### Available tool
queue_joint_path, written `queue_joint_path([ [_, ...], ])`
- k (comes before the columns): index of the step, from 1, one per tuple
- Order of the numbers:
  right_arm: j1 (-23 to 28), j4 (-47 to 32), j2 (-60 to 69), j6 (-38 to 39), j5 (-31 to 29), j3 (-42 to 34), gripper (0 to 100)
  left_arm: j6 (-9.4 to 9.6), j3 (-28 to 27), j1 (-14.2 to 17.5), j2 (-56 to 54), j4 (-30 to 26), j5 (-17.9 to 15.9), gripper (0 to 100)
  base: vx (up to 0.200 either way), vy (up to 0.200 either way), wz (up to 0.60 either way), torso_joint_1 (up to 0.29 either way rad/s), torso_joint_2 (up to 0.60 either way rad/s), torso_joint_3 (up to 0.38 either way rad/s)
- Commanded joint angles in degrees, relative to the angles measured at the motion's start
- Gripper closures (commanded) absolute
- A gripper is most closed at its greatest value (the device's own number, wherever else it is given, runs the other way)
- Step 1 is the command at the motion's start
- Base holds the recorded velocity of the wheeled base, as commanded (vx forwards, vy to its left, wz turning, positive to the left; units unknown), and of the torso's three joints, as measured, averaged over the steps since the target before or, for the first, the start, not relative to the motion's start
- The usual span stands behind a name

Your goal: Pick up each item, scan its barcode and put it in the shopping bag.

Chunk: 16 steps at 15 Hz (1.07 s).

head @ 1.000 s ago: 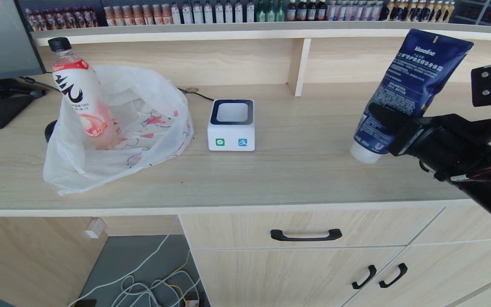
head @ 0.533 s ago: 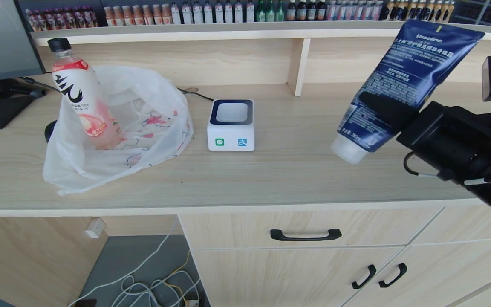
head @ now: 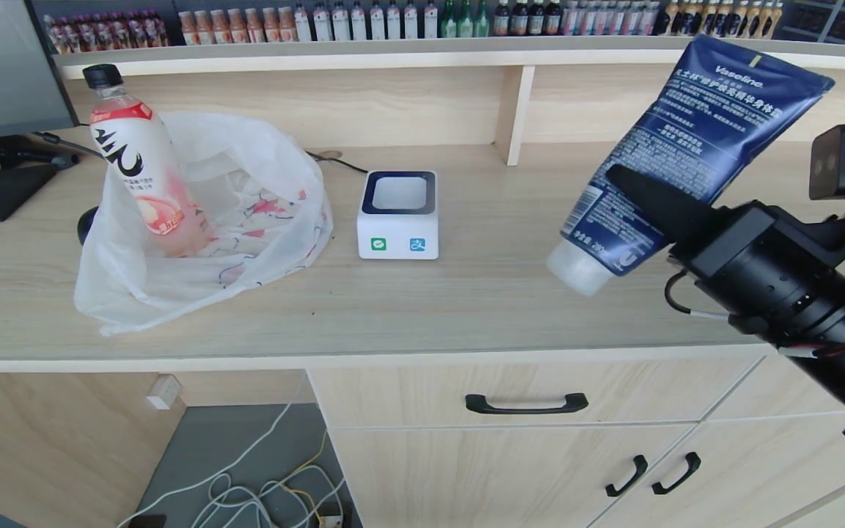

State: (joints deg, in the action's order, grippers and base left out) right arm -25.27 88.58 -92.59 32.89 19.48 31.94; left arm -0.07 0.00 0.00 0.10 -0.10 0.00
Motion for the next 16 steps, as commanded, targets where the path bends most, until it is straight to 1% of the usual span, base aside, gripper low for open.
queue_joint_path([
  [1,-2.2,1.4,-3.9,0.0,0.8,-1.8,100,-0.01,0.0,0.0,0.0,0.0,0.0,0,0.000,0.000,0.00,0.000,0.00,0.000],
  [5,-2.8,1.4,-3.6,0.1,1.1,-1.7,100,-0.01,0.0,0.0,0.0,0.0,0.0,0,0.000,0.000,0.00,0.000,0.00,0.000],
  [7,-3.3,1.4,-2.6,1.5,1.6,-1.8,100,-0.01,0.0,0.0,0.0,0.0,0.0,0,0.000,0.000,0.00,0.000,0.00,0.000],
  [8,-4.6,1.4,-1.4,3.5,1.6,-2.4,100,-0.01,0.0,0.0,0.0,0.0,0.0,0,0.000,0.000,0.00,0.000,0.00,0.000],
  [10,-5.8,1.4,1.6,4.3,1.6,-5.7,100,-0.01,0.0,0.0,0.0,0.0,0.0,0,0.000,0.000,0.00,0.000,0.00,0.000],
  [13,-5.2,1.4,2.9,6.5,1.6,-4.3,100,-0.01,0.0,0.0,0.0,0.0,0.0,0,0.000,0.000,0.00,0.000,0.00,0.000],
  [14,-3.9,1.4,3.6,7.6,1.6,-4.0,100,-0.01,0.0,-0.1,0.0,0.0,0.0,0,0.000,0.000,0.00,0.000,0.00,0.000],
  [16,-3.9,1.4,5.6,8.2,1.6,-4.4,100,-0.01,0.0,0.0,0.0,0.0,0.0,0,0.000,0.000,0.00,0.000,0.00,0.000],
])
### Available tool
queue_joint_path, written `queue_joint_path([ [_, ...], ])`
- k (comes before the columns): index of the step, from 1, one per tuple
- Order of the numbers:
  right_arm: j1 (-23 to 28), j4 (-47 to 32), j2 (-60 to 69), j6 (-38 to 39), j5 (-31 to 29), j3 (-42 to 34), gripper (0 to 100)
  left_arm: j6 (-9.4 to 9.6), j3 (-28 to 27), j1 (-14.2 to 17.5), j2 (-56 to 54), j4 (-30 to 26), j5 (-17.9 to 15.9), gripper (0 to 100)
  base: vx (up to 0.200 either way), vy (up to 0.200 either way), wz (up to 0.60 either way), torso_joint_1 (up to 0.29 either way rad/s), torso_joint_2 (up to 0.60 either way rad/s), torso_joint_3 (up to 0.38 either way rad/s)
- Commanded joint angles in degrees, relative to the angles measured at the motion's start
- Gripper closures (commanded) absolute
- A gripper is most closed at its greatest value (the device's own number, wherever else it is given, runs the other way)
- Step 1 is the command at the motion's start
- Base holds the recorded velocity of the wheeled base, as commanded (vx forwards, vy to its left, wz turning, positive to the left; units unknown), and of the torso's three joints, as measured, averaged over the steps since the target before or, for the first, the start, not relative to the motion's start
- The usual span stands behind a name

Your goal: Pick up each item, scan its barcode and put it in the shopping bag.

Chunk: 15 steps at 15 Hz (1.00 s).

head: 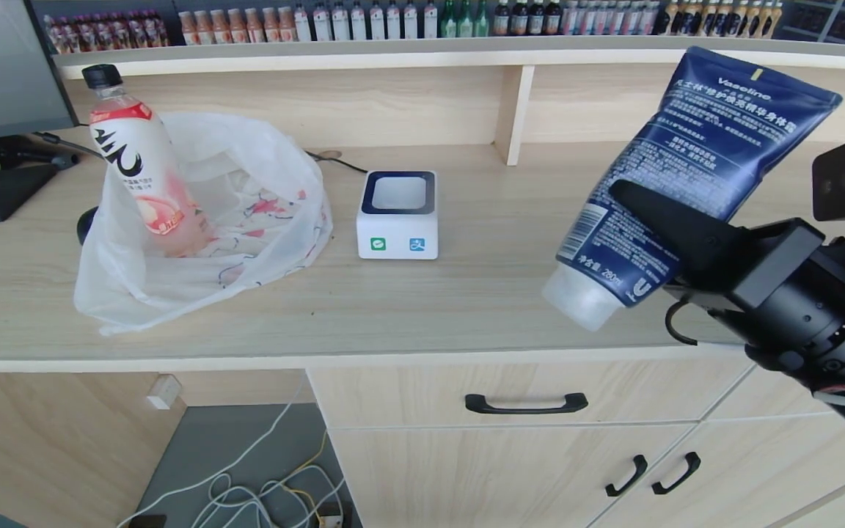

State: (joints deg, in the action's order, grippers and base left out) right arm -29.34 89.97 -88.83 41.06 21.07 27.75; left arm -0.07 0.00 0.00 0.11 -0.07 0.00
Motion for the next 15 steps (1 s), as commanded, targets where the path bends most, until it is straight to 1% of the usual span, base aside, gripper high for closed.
queue_joint_path([
  [1,0.0,0.0,2.3,0.1,0.0,-0.3,100,-0.01,0.0,0.0,0.0,0.0,0.0,0,0.000,0.000,0.00,0.000,0.00,0.000],
  [3,0.3,0.0,2.6,0.2,0.0,-0.4,100,-0.01,0.0,0.0,0.0,0.0,0.0,0,0.000,0.000,0.00,0.000,0.00,0.000],
  [5,0.2,0.0,6.5,0.5,0.1,-0.9,100,-0.01,0.0,0.0,0.0,0.0,0.0,0,0.000,0.000,0.00,0.000,0.00,0.000],
  [8,0.2,0.0,6.5,0.6,0.6,0.0,100,-0.01,0.0,0.0,0.0,0.0,0.0,0,0.000,0.000,0.00,0.000,0.00,0.000],
  [11,-0.3,0.0,8.0,0.3,0.6,-3.1,100,0.07,0.0,0.0,0.0,0.0,0.0,0,0.000,0.000,0.00,0.000,0.00,0.000],
  [14,-0.1,0.0,7.9,1.0,0.6,-3.5,100,-0.01,0.0,0.0,0.0,0.0,0.0,0,0.000,0.000,0.00,0.000,0.00,0.000],
  [15,-0.2,0.0,8.0,1.0,0.6,-4.7,100,-0.01,0.0,0.0,0.0,0.0,0.0,0,0.000,0.000,0.00,0.000,0.00,0.000],
])
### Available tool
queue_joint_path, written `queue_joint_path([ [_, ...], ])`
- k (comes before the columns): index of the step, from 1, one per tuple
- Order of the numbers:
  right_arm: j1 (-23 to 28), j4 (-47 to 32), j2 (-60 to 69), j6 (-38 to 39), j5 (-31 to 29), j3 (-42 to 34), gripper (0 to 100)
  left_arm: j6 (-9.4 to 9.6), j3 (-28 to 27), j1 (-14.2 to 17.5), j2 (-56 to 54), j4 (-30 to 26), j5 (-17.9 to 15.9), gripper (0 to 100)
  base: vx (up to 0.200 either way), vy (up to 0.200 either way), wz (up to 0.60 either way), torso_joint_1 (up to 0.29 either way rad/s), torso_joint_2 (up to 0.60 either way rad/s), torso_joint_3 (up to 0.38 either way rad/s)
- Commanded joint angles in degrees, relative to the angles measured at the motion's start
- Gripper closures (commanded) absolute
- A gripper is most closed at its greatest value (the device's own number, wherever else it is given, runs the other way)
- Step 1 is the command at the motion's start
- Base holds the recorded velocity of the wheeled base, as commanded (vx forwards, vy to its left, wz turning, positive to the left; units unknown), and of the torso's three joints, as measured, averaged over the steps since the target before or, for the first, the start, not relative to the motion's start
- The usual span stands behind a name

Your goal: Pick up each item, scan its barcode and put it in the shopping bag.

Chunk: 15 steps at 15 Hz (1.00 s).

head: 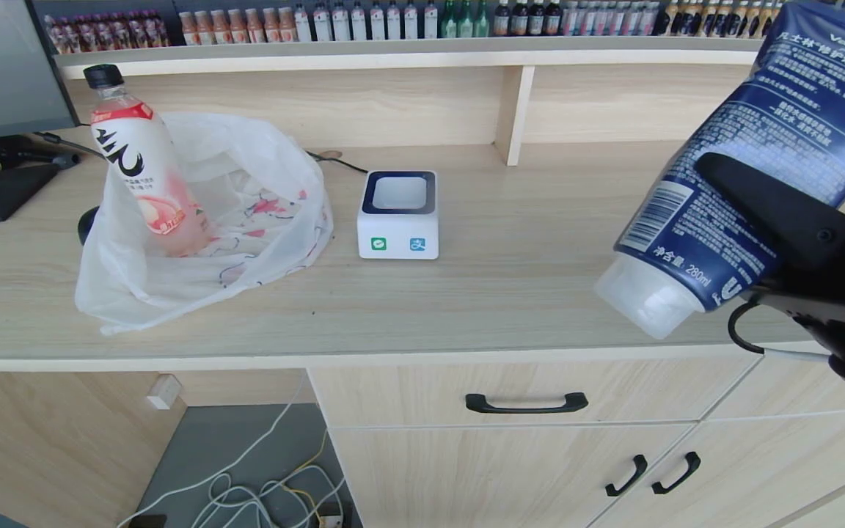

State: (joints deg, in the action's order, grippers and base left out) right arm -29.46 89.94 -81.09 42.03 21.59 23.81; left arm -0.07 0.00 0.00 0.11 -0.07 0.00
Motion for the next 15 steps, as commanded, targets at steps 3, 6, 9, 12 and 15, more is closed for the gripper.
queue_joint_path([
  [3,-0.1,0.1,0.1,0.6,0.0,0.4,100,-0.01,0.0,0.0,0.0,0.0,0.0,0,0.000,0.000,0.00,0.000,0.00,0.000],
  [6,-0.6,0.1,0.0,1.7,0.1,1.2,100,-0.01,0.0,-0.1,0.0,0.0,0.0,0,0.000,0.000,0.00,0.000,0.00,0.000],
  [9,-3.1,0.1,-2.2,1.7,0.1,3.3,100,-0.01,0.0,0.0,0.0,0.0,0.0,0,0.000,0.000,0.00,0.000,0.00,0.000],
  [12,-5.9,0.1,-3.9,1.7,0.1,4.1,100,0.07,0.0,0.0,0.0,0.0,0.0,0,0.000,0.000,0.00,0.000,0.00,0.000],
  [15,-5.9,0.1,-3.9,2.7,0.1,4.9,100,-0.01,0.0,0.0,0.0,0.0,0.0,0,0.000,0.000,0.00,0.000,0.00,0.000],
])
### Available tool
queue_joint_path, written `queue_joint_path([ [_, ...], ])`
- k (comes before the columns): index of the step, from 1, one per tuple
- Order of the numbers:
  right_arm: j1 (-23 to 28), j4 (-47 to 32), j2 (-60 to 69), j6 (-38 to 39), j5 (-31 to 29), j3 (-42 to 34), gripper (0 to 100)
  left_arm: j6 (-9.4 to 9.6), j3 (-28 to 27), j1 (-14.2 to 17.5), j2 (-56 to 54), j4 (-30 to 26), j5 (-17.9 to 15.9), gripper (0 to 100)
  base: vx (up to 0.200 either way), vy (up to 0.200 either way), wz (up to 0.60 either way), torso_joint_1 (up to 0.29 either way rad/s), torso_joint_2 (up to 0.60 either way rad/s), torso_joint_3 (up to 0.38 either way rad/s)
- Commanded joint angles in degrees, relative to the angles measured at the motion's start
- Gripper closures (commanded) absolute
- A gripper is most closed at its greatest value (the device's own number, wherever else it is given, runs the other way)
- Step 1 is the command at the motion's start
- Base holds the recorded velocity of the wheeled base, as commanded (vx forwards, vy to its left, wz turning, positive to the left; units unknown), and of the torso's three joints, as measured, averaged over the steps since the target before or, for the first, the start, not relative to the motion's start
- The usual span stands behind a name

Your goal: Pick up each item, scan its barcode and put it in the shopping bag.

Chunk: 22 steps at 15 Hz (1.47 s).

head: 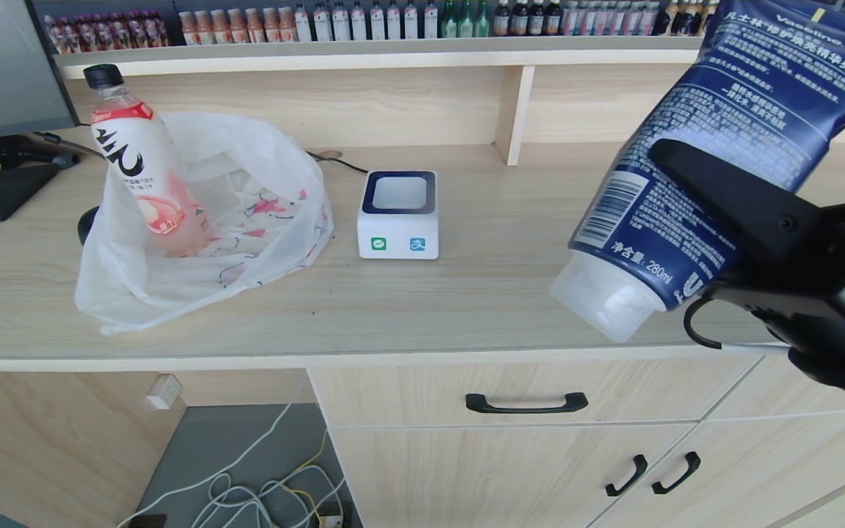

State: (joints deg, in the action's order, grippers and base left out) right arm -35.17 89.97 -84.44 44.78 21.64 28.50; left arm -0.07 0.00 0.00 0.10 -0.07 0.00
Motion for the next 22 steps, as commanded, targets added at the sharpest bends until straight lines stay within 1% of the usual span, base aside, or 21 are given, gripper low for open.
queue_joint_path([
  [1,-0.2,0.0,-0.5,0.1,0.1,0.2,100,-0.01,0.0,0.0,0.0,0.0,0.0,0,0.000,0.000,0.00,0.000,0.00,0.000],
  [6,-0.2,0.0,0.1,0.1,0.1,0.3,100,-0.01,0.0,-0.1,0.0,0.0,0.0,0,0.000,0.000,0.00,0.000,0.00,0.000],
  [10,-0.2,0.0,0.9,0.0,0.1,-2.0,100,-0.01,0.0,0.0,0.0,0.0,0.0,0,0.000,0.000,0.00,0.000,0.00,0.000],
  [12,-0.2,0.0,0.8,-1.3,0.1,-2.2,100,-0.01,0.0,0.0,0.0,0.0,0.0,0,0.000,0.000,0.00,0.000,0.00,0.000],
  [14,-0.2,0.0,-0.7,-5.2,0.5,-2.1,100,-0.01,0.0,0.0,0.0,0.0,0.0,0,0.000,0.000,0.00,0.000,0.00,0.000],
  [18,0.1,0.0,-1.1,-9.9,0.6,-1.9,100,0.07,0.0,0.0,0.0,0.0,0.0,0,0.000,0.000,0.00,0.000,0.00,0.000],
  [20,3.3,0.0,-4.1,-17.8,0.3,-3.8,100,-0.01,0.0,0.0,0.0,0.0,0.0,0,0.000,0.000,0.00,0.000,0.00,0.000],
  [21,4.8,0.0,-5.2,-20.0,0.3,-4.0,100,0.07,0.0,0.0,0.0,0.0,0.0,0,0.000,0.000,0.00,0.000,0.00,0.000],
  [22,6.5,0.0,-7.1,-24.8,-0.3,-2.9,100,-0.01,0.0,0.0,0.0,0.0,0.0,0,0.000,0.000,0.00,0.000,0.00,0.000],
])
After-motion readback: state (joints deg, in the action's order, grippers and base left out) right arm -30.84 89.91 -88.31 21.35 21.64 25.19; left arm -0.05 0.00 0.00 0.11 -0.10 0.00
